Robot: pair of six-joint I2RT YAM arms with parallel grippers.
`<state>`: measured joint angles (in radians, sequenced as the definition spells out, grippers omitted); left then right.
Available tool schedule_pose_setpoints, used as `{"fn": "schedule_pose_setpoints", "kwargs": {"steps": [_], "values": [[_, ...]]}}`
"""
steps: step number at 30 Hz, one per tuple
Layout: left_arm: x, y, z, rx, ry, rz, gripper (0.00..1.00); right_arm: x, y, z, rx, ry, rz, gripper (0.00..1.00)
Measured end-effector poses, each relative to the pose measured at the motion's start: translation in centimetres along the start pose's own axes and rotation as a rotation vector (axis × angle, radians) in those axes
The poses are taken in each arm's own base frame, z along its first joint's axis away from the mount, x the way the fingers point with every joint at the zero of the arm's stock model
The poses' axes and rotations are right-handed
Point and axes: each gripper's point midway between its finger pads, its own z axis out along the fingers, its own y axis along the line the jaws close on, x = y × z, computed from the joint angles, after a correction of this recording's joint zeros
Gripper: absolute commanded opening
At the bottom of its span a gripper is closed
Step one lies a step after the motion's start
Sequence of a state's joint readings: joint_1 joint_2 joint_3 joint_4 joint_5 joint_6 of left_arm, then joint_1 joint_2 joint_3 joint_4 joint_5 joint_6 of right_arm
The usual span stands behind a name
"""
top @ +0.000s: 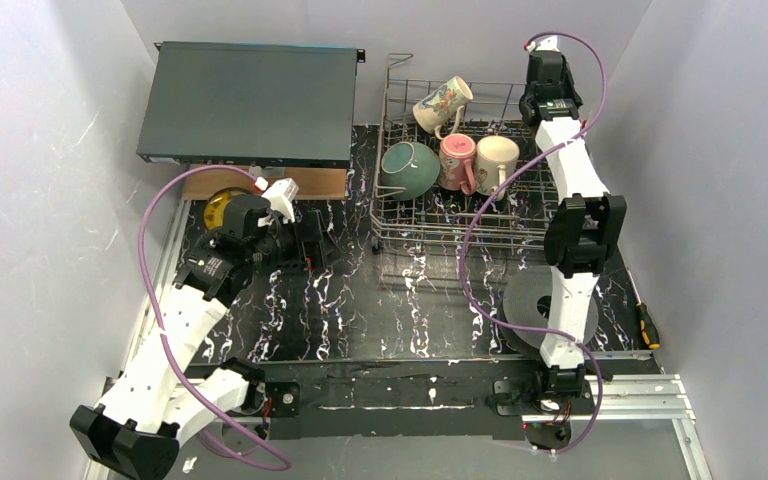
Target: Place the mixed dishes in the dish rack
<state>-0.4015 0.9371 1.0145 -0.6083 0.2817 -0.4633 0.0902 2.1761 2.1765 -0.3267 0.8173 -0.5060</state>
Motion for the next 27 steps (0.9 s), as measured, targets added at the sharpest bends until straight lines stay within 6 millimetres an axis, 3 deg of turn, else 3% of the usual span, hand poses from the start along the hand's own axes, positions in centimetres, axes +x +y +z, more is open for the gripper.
{"fn": "schedule_pose_setpoints", "kwargs": {"steps": [9, 17, 27], "values": [[0.1, 0.1, 0.0, -0.002, 0.002, 0.006, 0.96, 0.9, 1.7, 0.8, 0.026, 0.029, -0.048, 0.01], [0.0, 0.1, 0.0, -0.002, 0.002, 0.008, 0.97, 0.2, 2.4, 0.2, 0.027, 0.013, -0.079, 0.01], [0.0, 0.0, -0.3, 0.003, -0.008, 0.016, 0.97, -0.6, -0.3, -0.6, 0.137, 0.005, -0.102, 0.01]]}}
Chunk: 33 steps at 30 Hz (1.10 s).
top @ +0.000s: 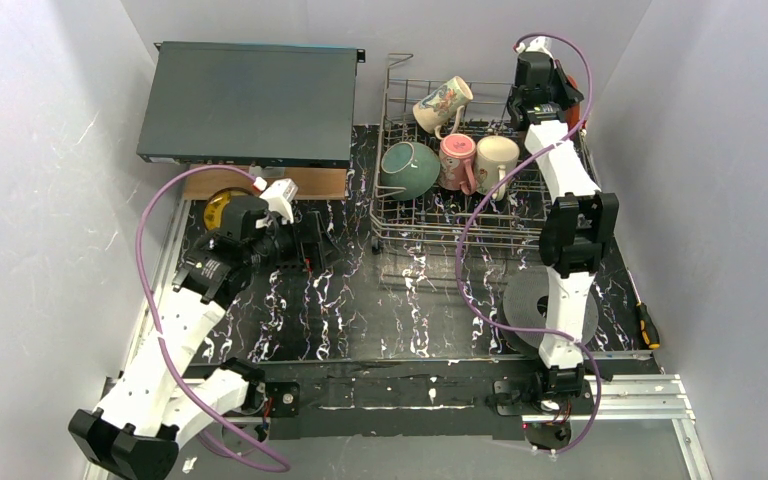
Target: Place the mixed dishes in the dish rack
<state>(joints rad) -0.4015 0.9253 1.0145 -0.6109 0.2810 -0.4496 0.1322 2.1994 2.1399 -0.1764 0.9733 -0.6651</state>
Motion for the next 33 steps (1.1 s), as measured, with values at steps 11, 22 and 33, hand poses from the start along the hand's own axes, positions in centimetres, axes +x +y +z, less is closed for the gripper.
{"fn": "schedule_pose_setpoints", "kwargs": {"steps": [11, 22, 33], "values": [[0.1, -0.1, -0.7, 0.010, -0.024, 0.022, 0.97, -0.4, -1.3, -0.3, 0.048, -0.003, -0.008, 0.01], [1.1, 0.5, -0.5, 0.001, -0.010, 0.025, 0.97, -0.4, 1.7, -0.4, 0.023, -0.003, -0.045, 0.01], [1.7, 0.8, -0.5, -0.002, -0.005, 0.021, 0.98, 0.9, 4.0, -0.4, -0.026, 0.030, -0.038, 0.01]]}}
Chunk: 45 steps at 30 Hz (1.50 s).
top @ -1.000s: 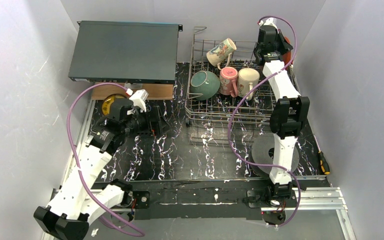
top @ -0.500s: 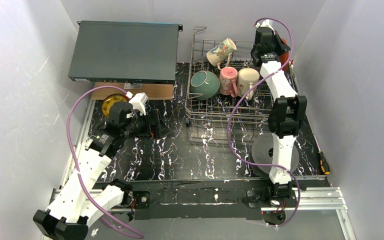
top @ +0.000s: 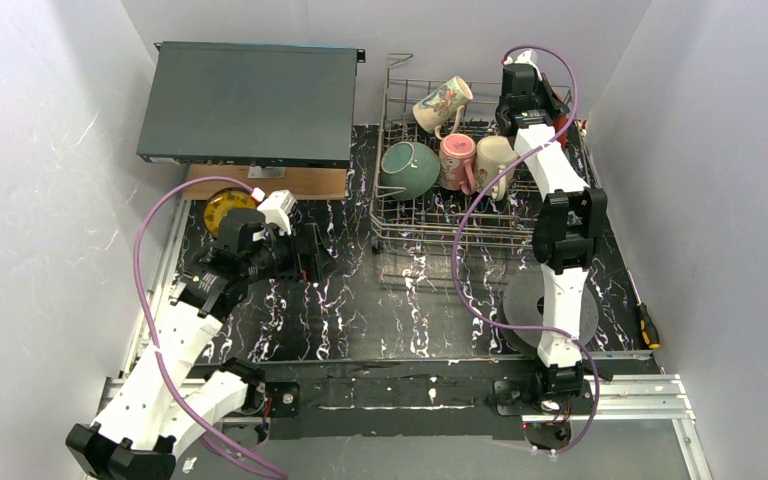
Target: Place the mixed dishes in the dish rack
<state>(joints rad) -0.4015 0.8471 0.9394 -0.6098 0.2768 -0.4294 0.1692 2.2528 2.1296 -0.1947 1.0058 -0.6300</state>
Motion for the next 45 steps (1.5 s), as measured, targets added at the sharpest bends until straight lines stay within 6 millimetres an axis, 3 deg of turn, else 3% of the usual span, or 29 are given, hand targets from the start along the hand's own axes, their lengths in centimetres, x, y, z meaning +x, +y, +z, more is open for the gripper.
{"fn": "schedule_pose_setpoints", "kwargs": {"steps": [2, 4, 9, 13, 16, 24, 29, 32, 33, 37, 39, 40, 43, 44, 45], "values": [[0.0, 0.0, 0.0, 0.000, 0.000, 0.000, 0.98, 0.3, 0.3, 0.2, -0.008, 0.009, 0.003, 0.01], [0.0, 0.0, 0.0, -0.001, 0.001, -0.001, 0.98, 0.8, 0.7, 0.4, -0.015, 0.020, 0.005, 0.11], [0.2, 0.1, 0.1, -0.003, 0.004, -0.002, 0.98, 1.7, 1.8, 0.9, -0.038, 0.041, 0.010, 0.20], [0.4, 0.3, 0.1, -0.007, 0.008, -0.004, 0.98, 2.3, 2.3, 1.1, -0.084, 0.060, 0.054, 0.51], [0.4, 0.3, 0.1, -0.007, 0.007, -0.004, 0.98, 2.9, 3.3, 1.1, -0.161, 0.080, 0.093, 0.65], [0.4, 0.3, 0.2, -0.006, 0.007, -0.011, 0.98, 5.8, 6.1, 1.1, -0.368, 0.159, 0.166, 0.84], [0.4, 0.2, 0.2, -0.006, 0.008, -0.018, 0.98, 6.4, 6.5, 0.9, -0.417, 0.184, 0.198, 0.98], [0.4, 0.2, 0.2, -0.005, 0.008, -0.024, 0.98, 5.9, 6.1, 0.0, -0.453, 0.192, 0.232, 0.98], [0.5, 0.2, 0.3, -0.004, 0.011, -0.029, 0.98, 5.2, 5.3, -0.9, -0.475, 0.186, 0.267, 0.98], [0.6, -0.1, 0.9, 0.006, 0.033, -0.079, 0.97, 1.5, -2.1, -6.7, -0.529, 0.091, 0.476, 0.98], [1.5, 0.0, 1.2, 0.008, 0.045, -0.138, 0.96, 0.9, -6.2, -11.9, -0.584, 0.024, 0.607, 0.98], [1.8, 0.1, 1.2, 0.010, 0.045, -0.162, 0.94, 0.7, -7.2, -14.1, -0.622, -0.007, 0.659, 0.98], [3.4, 0.3, 1.0, 0.007, 0.044, -0.275, 0.93, 0.8, -5.3, -23.0, -0.878, -0.070, 0.757, 0.98], [4.0, 0.5, 0.9, -0.012, 0.045, -0.368, 0.93, 0.7, -2.9, -29.0, -1.058, -0.108, 0.736, 0.98], [4.1, 0.8, 1.0, -0.031, 0.042, -0.396, 0.93, 0.4, -2.0, -32.2, -1.150, -0.137, 0.719, 0.98]]}}
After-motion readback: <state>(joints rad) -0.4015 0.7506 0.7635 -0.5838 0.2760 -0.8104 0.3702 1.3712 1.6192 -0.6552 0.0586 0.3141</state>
